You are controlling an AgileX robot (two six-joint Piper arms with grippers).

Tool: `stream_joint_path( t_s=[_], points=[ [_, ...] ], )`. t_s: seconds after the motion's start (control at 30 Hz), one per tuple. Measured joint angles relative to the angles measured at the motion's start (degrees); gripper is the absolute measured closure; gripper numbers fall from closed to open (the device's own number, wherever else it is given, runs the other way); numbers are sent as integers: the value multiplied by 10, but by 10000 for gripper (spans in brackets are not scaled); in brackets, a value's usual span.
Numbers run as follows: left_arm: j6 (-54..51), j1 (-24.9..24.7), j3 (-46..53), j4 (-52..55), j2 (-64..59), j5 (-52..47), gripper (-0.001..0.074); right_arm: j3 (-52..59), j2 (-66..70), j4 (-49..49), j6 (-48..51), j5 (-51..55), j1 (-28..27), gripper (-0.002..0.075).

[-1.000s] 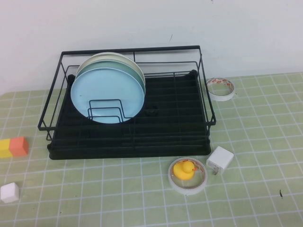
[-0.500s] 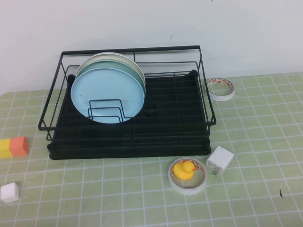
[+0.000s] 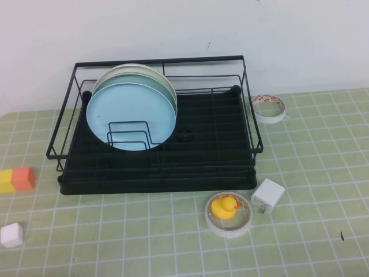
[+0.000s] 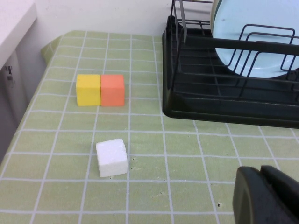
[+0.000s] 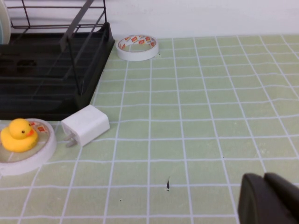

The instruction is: Place plate on rack

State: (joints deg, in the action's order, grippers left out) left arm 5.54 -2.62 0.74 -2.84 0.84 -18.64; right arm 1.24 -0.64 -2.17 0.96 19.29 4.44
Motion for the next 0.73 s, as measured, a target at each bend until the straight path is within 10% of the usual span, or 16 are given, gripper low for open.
stream_joint_path(
  t_s=[0.73],
  points=[
    [-1,6,0,0,0,-1,736,0,0,22,-1,0,0,728]
  ],
)
